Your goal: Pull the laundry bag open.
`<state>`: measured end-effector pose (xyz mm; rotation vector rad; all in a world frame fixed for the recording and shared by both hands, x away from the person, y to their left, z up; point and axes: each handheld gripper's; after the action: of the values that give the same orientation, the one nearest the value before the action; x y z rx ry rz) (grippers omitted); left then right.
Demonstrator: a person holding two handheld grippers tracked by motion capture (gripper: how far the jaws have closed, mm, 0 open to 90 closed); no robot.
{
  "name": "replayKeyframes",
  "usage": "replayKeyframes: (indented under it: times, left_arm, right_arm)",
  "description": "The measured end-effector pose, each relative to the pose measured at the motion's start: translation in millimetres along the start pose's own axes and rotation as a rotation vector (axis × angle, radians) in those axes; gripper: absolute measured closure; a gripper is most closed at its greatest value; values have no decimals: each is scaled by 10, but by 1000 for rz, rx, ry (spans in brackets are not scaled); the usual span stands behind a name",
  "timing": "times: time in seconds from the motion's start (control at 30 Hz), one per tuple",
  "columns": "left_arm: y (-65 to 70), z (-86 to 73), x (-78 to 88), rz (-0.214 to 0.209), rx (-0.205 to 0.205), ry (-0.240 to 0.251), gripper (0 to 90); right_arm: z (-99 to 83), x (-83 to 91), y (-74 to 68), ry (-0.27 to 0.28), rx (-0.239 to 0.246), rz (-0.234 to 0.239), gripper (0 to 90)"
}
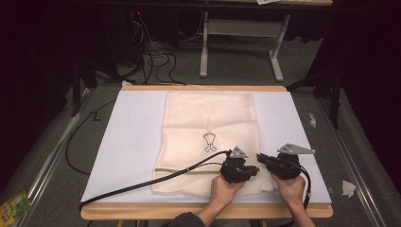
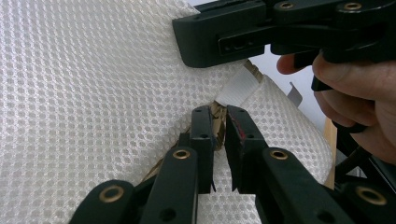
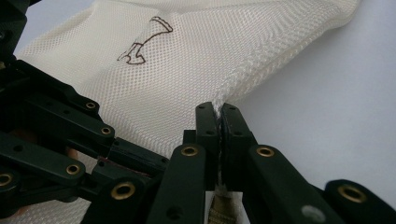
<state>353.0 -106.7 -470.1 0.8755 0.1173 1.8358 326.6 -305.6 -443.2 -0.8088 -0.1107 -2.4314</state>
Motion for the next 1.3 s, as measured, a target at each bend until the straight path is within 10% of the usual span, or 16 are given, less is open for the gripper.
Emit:
replayKeyframes:
  times: [1.0,1.3]
  left_arm:
    - [31,18,27,7,-30,21,873]
    - [27,19,27,12,-35,19,873]
  right_arm:
    - [-69,20,147,-20,-93,65,705]
    - [-63,-5,120,-41,-72,76,839]
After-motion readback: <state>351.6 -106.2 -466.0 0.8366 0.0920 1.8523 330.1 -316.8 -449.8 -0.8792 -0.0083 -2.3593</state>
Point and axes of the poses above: each handheld gripper's, and its own axes: x roughly backward along the jaws, z roughly out of its top, y roughly to its right, and after that the axes turned 5 degrees about x, right-handed
